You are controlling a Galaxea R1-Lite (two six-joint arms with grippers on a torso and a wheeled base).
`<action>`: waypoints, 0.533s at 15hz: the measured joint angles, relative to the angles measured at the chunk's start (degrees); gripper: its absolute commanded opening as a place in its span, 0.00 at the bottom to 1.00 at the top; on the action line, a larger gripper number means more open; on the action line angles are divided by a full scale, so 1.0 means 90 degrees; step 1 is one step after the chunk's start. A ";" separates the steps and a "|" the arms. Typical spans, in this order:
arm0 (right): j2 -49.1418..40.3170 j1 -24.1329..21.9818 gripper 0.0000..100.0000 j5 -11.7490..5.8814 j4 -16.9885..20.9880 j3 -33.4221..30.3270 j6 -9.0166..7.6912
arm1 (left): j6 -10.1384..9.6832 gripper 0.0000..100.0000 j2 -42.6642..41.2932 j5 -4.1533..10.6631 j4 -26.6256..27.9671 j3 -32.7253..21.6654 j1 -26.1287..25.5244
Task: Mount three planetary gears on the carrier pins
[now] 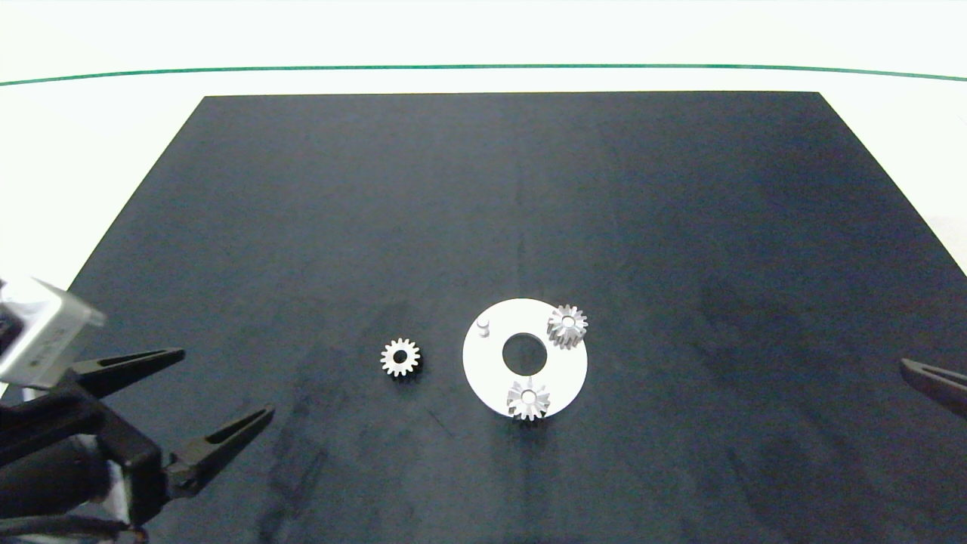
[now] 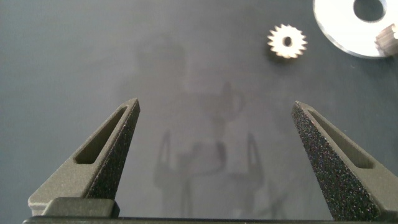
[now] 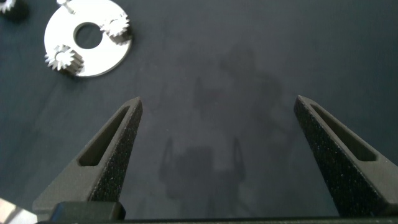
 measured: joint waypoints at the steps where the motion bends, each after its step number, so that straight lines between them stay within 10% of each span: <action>1: -0.0179 -0.0092 1.00 -0.0003 0.0014 0.0080 0.0000 | 0.0003 1.00 0.0349 0.0172 -0.0156 -0.0027 -0.0344; 8: -0.0714 -0.0555 1.00 0.0100 -0.0033 0.1071 0.0028 | -0.0003 1.00 0.1988 0.0454 -0.0710 -0.0612 -0.1151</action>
